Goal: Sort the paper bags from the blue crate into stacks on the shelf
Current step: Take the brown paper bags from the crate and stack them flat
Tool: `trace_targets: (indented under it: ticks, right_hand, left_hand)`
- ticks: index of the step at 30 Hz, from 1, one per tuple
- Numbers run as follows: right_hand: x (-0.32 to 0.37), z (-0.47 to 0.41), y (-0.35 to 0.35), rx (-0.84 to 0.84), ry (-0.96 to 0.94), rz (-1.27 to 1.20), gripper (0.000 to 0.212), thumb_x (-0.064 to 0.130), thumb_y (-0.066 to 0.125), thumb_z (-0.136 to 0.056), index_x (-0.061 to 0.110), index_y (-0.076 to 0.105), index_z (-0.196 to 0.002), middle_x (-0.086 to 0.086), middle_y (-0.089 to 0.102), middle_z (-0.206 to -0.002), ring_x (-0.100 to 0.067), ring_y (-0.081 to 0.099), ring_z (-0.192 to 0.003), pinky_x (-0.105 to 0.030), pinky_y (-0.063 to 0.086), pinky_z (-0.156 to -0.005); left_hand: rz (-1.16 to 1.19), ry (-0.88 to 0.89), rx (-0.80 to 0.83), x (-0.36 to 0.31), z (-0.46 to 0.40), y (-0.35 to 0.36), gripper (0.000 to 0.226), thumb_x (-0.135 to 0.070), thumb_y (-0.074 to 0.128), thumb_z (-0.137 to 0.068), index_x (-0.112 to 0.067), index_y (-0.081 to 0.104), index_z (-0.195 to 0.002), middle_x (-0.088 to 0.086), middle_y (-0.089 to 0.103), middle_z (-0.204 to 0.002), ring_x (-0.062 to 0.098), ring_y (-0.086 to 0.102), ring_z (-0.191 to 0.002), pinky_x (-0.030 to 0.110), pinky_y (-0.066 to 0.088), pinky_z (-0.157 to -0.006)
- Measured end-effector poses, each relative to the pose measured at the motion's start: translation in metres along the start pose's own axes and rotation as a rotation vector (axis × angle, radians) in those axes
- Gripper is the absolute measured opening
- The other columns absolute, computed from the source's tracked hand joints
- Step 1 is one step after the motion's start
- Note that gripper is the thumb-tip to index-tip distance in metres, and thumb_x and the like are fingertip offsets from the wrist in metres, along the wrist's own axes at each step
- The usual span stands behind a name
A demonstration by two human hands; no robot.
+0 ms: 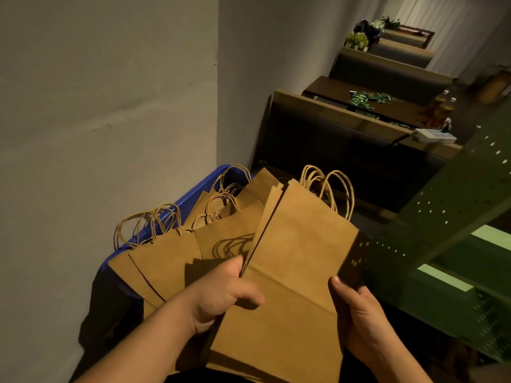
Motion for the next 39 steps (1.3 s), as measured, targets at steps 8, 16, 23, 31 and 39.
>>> trace_targets:
  ticks: [8, 16, 23, 31, 39]
  right_hand:
    - [0.026, 0.006, 0.040, 0.213, -0.121, 0.176, 0.046, 0.032, 0.078, -0.078, 0.025, 0.064, -0.121, -0.002, 0.079, -0.103, -0.019, 0.077, -0.081, -0.032, 0.054, -0.072]
    - [0.071, -0.027, 0.079, 0.128, -0.227, 0.453, 0.029, 0.043, 0.058, -0.100, 0.021, 0.066, -0.116, -0.006, 0.074, -0.088, -0.021, 0.068, -0.080, -0.035, 0.055, -0.074]
    - [0.068, -0.069, 0.135, 0.061, -0.649, 1.403, 0.051, 0.059, 0.063, -0.093, 0.022, 0.060, -0.129, -0.003, 0.062, -0.125, -0.020, 0.055, -0.117, -0.035, 0.052, -0.096]
    - [0.054, -0.132, 0.138, -0.086, -0.368, 1.733, 0.095, 0.064, 0.058, -0.091, 0.020, 0.012, -0.162, -0.020, -0.003, -0.170, -0.047, -0.004, -0.155, -0.068, 0.004, -0.123]
    - [0.084, -0.143, 0.115, -0.284, -0.289, 1.550, 0.046, 0.031, 0.064, -0.094, 0.012, 0.049, -0.133, -0.014, 0.057, -0.118, -0.033, 0.058, -0.110, -0.048, 0.050, -0.100]
  left_hand:
    - [0.141, 0.043, -0.217, -0.001, 0.008, -0.030, 0.046, -0.019, 0.083, -0.079, -0.015, 0.060, -0.118, 0.007, 0.080, -0.100, 0.027, 0.077, -0.094, 0.051, 0.060, -0.091]
    - [0.505, 0.128, -0.287, 0.026, 0.066, -0.111, 0.115, -0.026, 0.107, -0.030, -0.010, 0.060, -0.133, 0.026, 0.071, -0.123, 0.047, 0.070, -0.108, 0.062, 0.058, -0.087]
    - [0.702, 0.190, -0.410, 0.057, 0.110, -0.143, 0.072, -0.011, 0.102, -0.044, -0.005, 0.077, -0.111, 0.030, 0.071, -0.117, 0.045, 0.075, -0.086, 0.058, 0.063, -0.066]
    - [0.740, 0.197, -0.421, 0.073, 0.136, -0.141, 0.110, -0.015, 0.105, -0.005, -0.005, 0.075, -0.111, 0.033, 0.071, -0.114, 0.048, 0.075, -0.082, 0.056, 0.063, -0.062]
    - [0.771, 0.211, -0.455, 0.082, 0.145, -0.142, 0.108, -0.015, 0.106, -0.007, -0.005, 0.075, -0.109, 0.033, 0.070, -0.115, 0.047, 0.075, -0.083, 0.056, 0.063, -0.063]
Point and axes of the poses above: each hand's wrist, its own z-axis away from the middle knuckle, its own y-axis out of the palm, x = y × z, the point moved 7 cm from there along -z, towards the middle knuckle
